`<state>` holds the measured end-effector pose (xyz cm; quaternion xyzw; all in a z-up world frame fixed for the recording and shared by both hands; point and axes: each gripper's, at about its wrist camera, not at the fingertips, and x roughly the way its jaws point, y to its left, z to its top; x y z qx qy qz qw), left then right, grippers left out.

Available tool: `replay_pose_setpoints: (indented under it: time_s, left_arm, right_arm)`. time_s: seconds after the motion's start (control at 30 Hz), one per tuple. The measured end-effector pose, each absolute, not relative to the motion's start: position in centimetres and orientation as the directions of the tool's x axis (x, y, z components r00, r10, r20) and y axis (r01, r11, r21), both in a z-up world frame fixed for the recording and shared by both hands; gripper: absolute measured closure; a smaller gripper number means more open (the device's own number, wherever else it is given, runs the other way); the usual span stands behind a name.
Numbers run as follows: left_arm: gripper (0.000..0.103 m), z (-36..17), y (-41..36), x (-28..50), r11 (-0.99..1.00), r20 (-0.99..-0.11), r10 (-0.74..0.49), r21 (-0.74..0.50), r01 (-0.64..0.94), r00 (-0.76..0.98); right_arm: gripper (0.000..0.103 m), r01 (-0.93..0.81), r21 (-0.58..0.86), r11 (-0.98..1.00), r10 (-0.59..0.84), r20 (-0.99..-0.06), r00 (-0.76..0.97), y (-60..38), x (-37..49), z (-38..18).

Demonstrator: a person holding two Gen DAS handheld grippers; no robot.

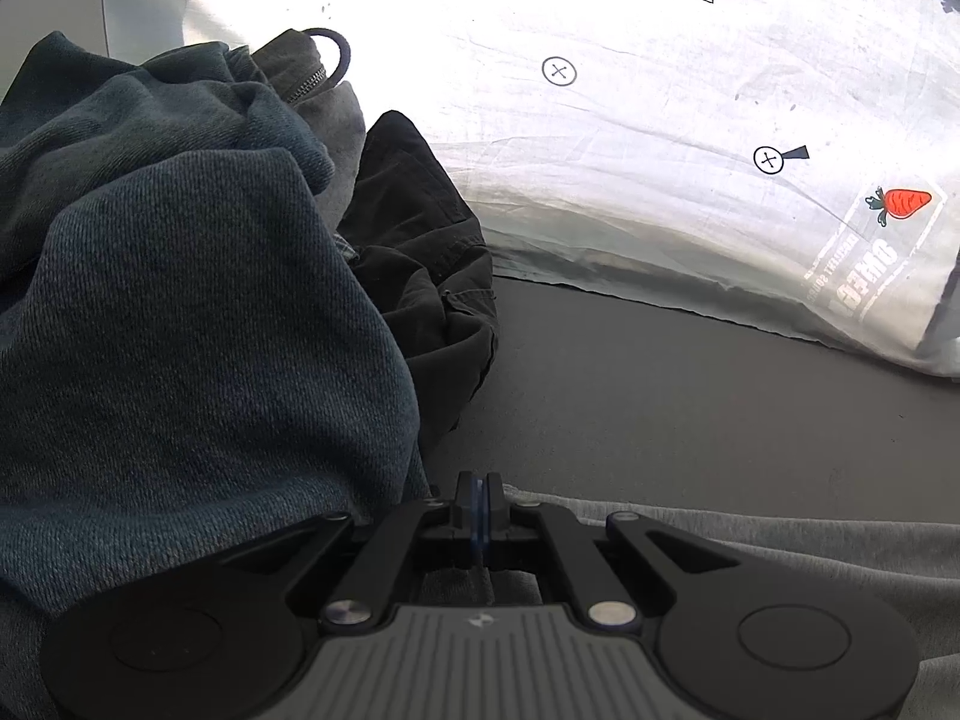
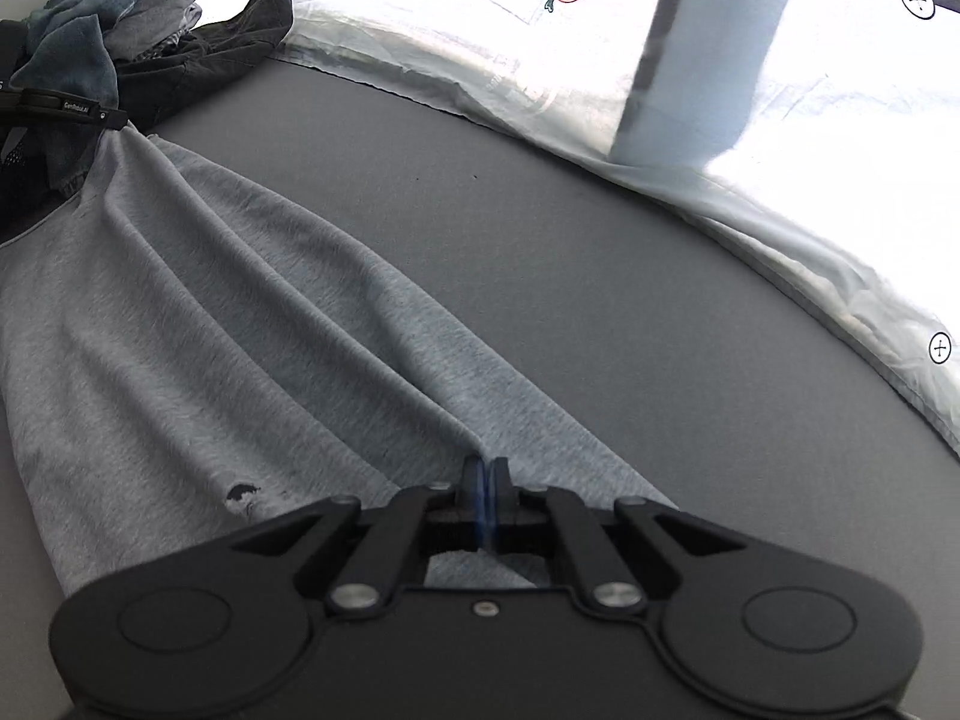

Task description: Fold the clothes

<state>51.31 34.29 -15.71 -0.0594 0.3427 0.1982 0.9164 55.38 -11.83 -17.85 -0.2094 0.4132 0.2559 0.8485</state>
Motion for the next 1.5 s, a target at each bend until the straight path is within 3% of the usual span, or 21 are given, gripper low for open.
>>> replay_pose_setpoints:
  time_s: [0.5, 0.63, 0.7, 0.77, 0.8, 0.83, 0.9, 1.07, 1.2, 1.37, 1.5]
  left_arm:
    - [0.101, -14.9, 34.5, 51.7, 0.9, -0.637, 0.334, -0.004, -0.437, 0.694]
    - [0.101, -15.3, 34.4, 53.3, 0.903, -0.642, 0.338, 0.015, -0.43, 0.688]
    - [0.099, -16.0, 34.3, 54.3, 0.901, -0.67, 0.334, 0.021, -0.433, 0.663]
    - [0.097, -16.5, 34.0, 54.9, 0.904, -0.688, 0.335, 0.042, -0.427, 0.643]
    - [0.097, -16.4, 33.8, 54.7, 0.906, -0.684, 0.329, 0.035, -0.422, 0.651]
    - [0.09, -16.2, 33.6, 54.4, 0.907, -0.681, 0.323, 0.026, -0.419, 0.657]
    - [0.073, -15.7, 33.3, 53.6, 0.908, -0.679, 0.314, 0.01, -0.419, 0.664]
    - [0.055, -14.8, 31.9, 49.4, 0.896, -0.694, 0.287, -0.05, -0.442, 0.66]
    - [0.05, -14.5, 30.0, 44.9, 0.888, -0.726, 0.267, -0.07, -0.455, 0.634]
    - [0.039, -14.7, 28.4, 39.9, 0.856, -0.764, 0.259, -0.103, -0.507, 0.591]
    - [0.037, -15.3, 28.6, 37.5, 0.779, -0.786, 0.226, -0.209, -0.591, 0.576]
  right_arm:
    - [0.102, -0.513, -0.225, 0.828, 0.216, -0.717, 0.663, -10.3, 58.3, -16.0]
    - [0.101, -0.474, -0.197, 0.858, 0.186, -0.741, 0.645, -10.0, 60.5, -17.5]
    - [0.093, -0.437, -0.191, 0.879, 0.132, -0.783, 0.608, -9.9, 61.6, -19.5]
    - [0.076, -0.411, -0.212, 0.887, 0.088, -0.795, 0.601, -9.7, 61.5, -20.6]
    - [0.061, -0.386, -0.231, 0.893, 0.069, -0.777, 0.625, -9.7, 61.0, -20.4]
    - [0.046, -0.361, -0.23, 0.904, 0.064, -0.761, 0.645, -10.0, 60.2, -20.0]
    - [0.038, -0.308, -0.223, 0.925, 0.051, -0.729, 0.682, -10.7, 58.7, -19.1]
    - [0.033, -0.071, -0.104, 0.992, -0.024, -0.707, 0.707, -15.4, 53.1, -18.2]
    - [0.032, 0.185, -0.01, 0.983, -0.133, -0.733, 0.667, -21.6, 46.8, -19.0]
    - [0.032, 0.473, 0.078, 0.878, -0.264, -0.744, 0.614, -28.5, 40.0, -18.9]
    - [0.028, 0.633, 0.289, 0.718, -0.243, -0.748, 0.617, -32.8, 35.7, -19.4]
